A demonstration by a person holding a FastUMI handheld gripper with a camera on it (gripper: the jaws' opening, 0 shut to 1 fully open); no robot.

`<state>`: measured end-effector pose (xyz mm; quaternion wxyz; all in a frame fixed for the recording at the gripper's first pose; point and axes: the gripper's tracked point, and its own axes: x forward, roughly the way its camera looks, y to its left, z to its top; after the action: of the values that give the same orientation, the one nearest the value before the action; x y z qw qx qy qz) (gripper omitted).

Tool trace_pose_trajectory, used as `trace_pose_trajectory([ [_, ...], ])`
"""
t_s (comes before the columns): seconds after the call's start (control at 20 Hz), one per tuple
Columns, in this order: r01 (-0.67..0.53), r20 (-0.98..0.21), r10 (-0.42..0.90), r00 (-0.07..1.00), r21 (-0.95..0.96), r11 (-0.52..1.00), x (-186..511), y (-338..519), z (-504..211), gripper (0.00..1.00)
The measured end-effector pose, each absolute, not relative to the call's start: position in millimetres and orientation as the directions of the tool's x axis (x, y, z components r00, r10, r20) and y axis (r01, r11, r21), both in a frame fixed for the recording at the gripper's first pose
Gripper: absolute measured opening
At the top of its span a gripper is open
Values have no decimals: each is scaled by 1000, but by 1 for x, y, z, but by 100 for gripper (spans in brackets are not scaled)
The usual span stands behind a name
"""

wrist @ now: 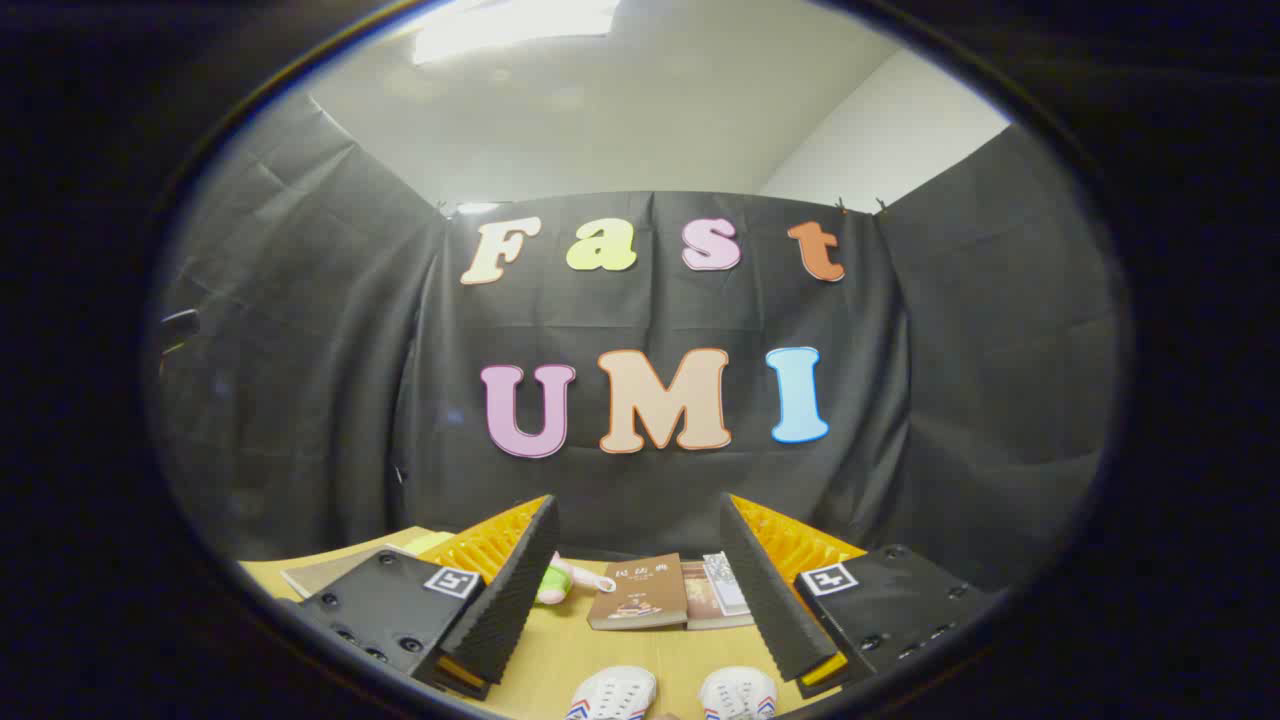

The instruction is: Open the storage box then place both shoes into the box .Put the left shoe in first, then the right shoe, with the right side of both shoes facing outward in a uniform manner.

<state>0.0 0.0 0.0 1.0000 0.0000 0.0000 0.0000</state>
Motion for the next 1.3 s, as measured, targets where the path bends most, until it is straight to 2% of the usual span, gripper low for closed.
trace_pose_trajectory([
  [0.7, -52, 0, 52, 999, -9, 999, 1, 27, -4, 100],
  [0.95, -60, -21, 61, 998, 46, 997, 0, 27, -12, 100],
  [1.3, -56, -213, 124, 969, 300, 952, -3, 39, -73, 99],
])
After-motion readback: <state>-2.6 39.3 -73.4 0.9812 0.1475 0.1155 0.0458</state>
